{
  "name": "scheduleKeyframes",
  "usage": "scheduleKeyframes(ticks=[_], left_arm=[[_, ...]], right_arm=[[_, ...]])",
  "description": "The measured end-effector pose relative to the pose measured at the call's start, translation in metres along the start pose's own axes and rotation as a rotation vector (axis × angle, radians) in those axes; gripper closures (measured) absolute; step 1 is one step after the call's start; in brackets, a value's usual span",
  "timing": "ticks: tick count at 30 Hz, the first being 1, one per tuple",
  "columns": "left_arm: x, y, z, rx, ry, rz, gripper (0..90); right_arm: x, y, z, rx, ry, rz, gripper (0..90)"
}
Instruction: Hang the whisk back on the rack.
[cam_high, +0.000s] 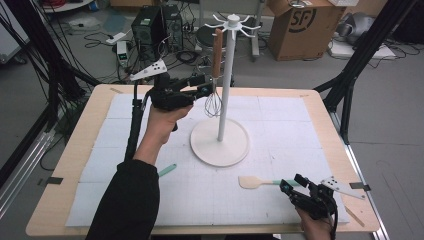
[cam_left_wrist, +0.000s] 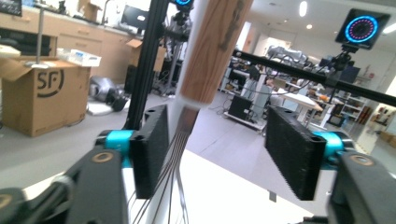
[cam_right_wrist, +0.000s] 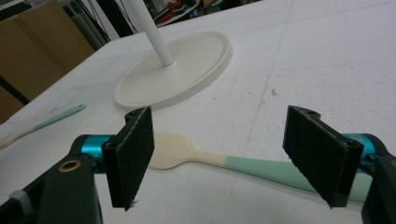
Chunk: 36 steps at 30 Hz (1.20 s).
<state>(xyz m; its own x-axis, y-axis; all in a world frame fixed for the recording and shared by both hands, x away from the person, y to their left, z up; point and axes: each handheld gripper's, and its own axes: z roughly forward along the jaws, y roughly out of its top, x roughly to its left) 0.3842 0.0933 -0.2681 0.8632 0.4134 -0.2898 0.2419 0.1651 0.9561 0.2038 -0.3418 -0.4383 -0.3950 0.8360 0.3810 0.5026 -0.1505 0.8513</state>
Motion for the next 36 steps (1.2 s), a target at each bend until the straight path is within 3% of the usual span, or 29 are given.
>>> scheduleKeyframes(ticks=[2,7,10,16,22,36], left_arm=[[0.000,0.000,-0.005,0.005,0.002,-0.013,31.8],[-0.009,-0.003,-0.021,0.049,0.017,0.000,22.3],[-0.014,-0.009,-0.034,0.043,0.001,0.013,20.2],[-0.023,-0.026,-0.066,-0.033,0.008,0.043,21.9],[-0.031,-0.047,-0.091,-0.066,0.017,0.054,23.1],[-0.042,-0.102,-0.124,-0.052,0.068,0.066,24.6]], right_arm=[[0.001,0.000,0.000,0.000,0.001,-0.002,24.4],[0.004,0.000,0.002,-0.001,0.004,-0.018,24.4],[0.005,0.000,0.002,-0.002,0.000,-0.025,24.4],[0.009,0.000,0.003,-0.004,-0.001,-0.030,24.4],[0.015,-0.001,0.004,0.002,0.003,-0.045,24.4],[0.022,-0.002,0.004,0.004,0.008,-0.059,24.3]])
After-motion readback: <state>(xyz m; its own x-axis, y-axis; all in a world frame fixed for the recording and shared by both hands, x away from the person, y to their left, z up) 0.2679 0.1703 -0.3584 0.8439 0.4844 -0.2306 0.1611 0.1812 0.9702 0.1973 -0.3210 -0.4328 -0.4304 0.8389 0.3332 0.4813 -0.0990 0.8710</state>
